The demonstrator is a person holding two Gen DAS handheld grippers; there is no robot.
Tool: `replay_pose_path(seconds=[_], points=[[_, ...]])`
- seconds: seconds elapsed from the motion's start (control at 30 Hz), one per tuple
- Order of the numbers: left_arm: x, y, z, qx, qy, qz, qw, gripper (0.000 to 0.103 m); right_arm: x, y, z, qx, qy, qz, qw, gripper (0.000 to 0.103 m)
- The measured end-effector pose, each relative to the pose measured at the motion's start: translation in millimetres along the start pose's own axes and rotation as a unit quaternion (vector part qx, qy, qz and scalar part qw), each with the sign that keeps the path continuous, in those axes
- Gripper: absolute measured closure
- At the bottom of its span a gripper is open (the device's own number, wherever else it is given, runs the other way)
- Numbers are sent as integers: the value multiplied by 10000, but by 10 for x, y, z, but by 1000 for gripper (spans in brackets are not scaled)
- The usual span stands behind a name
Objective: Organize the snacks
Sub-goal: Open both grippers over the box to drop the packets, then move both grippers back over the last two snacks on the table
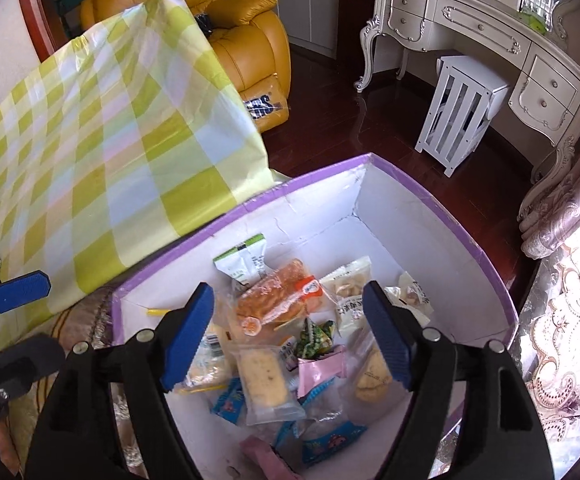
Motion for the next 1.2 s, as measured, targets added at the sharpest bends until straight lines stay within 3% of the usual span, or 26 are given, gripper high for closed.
replay_pose_path(seconds=[0.13, 0.27, 0.4, 0.6, 0.83, 1.07, 1.2], points=[[-66, -120, -466, -710, -300, 262, 9967, 27, -85, 11, -416, -319, -226, 29, 9992, 26], [-58, -268, -984, -1416, -554, 467, 9873, 27, -139, 57, -860, -552, -366, 57, 9978, 26], [17, -451, -1493, -2201, -677, 687, 9707, 27, -167, 137, -1327, -678, -760, 31, 9948, 26], [178, -727, -2141, -2748, -1053, 923, 9512, 27, -269, 241, -1765, -948, -699, 163, 9929, 26], [393, -888, -2619, -2891, -1223, 965, 9445, 21, -354, 346, -2092, -946, -570, 570, 9922, 26], [618, -907, -3037, -2834, -1516, 773, 9438, 19, -324, 546, -2589, -1275, -925, 447, 9865, 26], [693, -821, -3173, -2679, -1521, 588, 9496, 19, -272, 668, -2850, -1401, -1176, 279, 9827, 26]])
Point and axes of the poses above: each gripper's, at about its wrist camera, not at the fingertips, and y roughly the way its jaws point, z to its right, x to its underside, the point moved 7 cm from there along y, roughly the way its jaws point, and after that the axes turned 13 degrees about -x, right-handed, at the moved point
